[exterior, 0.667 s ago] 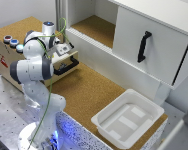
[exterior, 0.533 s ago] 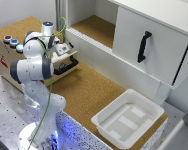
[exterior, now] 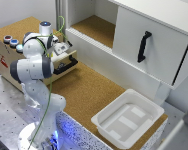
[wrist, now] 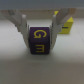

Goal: Grasp the purple block and rotate it right

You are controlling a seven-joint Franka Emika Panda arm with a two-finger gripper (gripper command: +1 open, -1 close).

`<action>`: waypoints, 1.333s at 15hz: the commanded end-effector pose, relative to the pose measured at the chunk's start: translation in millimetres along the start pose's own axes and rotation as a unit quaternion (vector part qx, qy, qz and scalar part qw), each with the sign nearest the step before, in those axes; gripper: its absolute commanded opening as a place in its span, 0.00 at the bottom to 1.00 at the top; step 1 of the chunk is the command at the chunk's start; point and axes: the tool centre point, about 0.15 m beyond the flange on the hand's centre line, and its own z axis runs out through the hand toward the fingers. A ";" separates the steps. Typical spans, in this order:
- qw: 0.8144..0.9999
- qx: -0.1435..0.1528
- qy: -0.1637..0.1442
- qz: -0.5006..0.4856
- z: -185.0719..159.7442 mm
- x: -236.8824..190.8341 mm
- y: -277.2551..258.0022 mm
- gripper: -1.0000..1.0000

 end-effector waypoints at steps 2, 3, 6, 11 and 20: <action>0.968 0.085 -0.055 0.230 -22.9 9.1 48.2 0.00; 0.951 0.104 -0.049 0.285 -25.7 4.0 53.6 0.00; 0.899 0.129 -0.044 0.415 -29.5 -4.3 56.1 0.00; 0.841 0.014 -0.072 0.536 -28.2 7.1 42.1 0.00; 0.769 -0.039 -0.067 0.634 -6.1 -28.2 8.1 0.00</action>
